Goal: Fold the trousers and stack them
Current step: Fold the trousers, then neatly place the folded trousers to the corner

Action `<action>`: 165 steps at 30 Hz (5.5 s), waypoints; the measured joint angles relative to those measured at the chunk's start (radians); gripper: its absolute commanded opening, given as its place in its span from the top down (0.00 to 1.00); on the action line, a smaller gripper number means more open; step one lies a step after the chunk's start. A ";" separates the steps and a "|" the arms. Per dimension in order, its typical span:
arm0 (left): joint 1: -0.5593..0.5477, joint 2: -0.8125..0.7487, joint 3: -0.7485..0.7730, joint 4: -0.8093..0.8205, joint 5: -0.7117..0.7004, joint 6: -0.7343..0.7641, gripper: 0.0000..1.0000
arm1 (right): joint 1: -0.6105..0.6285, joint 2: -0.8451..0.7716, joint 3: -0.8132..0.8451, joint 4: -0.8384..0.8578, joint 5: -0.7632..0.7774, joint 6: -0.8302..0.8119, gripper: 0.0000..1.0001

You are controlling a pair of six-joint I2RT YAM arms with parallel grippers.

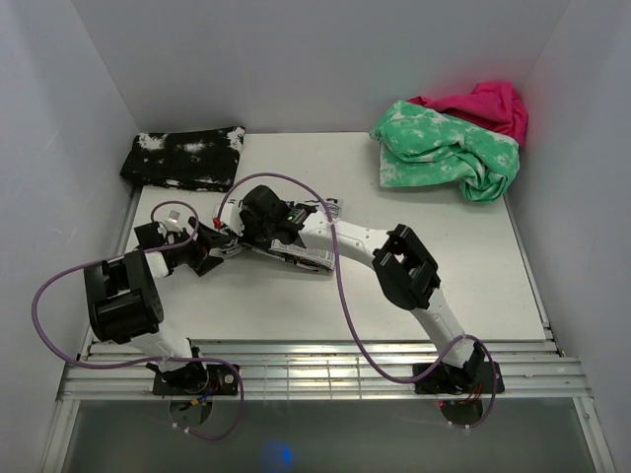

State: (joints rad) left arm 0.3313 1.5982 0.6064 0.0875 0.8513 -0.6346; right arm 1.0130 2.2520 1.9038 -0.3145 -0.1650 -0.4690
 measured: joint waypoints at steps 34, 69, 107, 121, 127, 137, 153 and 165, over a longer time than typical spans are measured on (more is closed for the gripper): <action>-0.017 0.102 -0.056 0.372 0.077 -0.343 0.38 | 0.011 -0.006 -0.057 0.059 -0.066 0.049 0.92; -0.327 0.369 0.864 -0.057 -0.086 0.435 1.00 | -0.545 -0.568 -0.498 0.143 -0.210 0.309 0.10; -0.147 0.524 1.415 -0.229 -0.209 0.499 1.00 | -0.561 -0.616 -0.653 0.130 -0.257 0.329 0.10; -0.071 0.550 1.504 -0.254 -0.160 0.465 1.00 | -0.561 -0.611 -0.650 0.129 -0.261 0.331 0.10; -0.062 0.590 1.514 -0.264 -0.164 0.492 1.00 | -0.561 -0.609 -0.650 0.123 -0.265 0.331 0.10; -0.007 0.679 1.514 -0.306 -0.256 0.617 1.00 | -0.561 -0.582 -0.636 0.082 -0.267 0.326 0.10; -0.004 0.814 1.530 -0.269 -0.612 0.823 1.00 | -0.561 -0.542 -0.624 0.074 -0.288 0.324 0.10; -0.007 0.900 1.577 -0.193 -0.729 0.902 1.00 | -0.561 -0.518 -0.624 0.069 -0.290 0.324 0.10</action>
State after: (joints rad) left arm 0.3241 2.4981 2.1834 -0.1051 0.1219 0.2672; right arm 0.4522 1.7344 1.2800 -0.2455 -0.4553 -0.1452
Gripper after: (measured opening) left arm 0.256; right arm 0.904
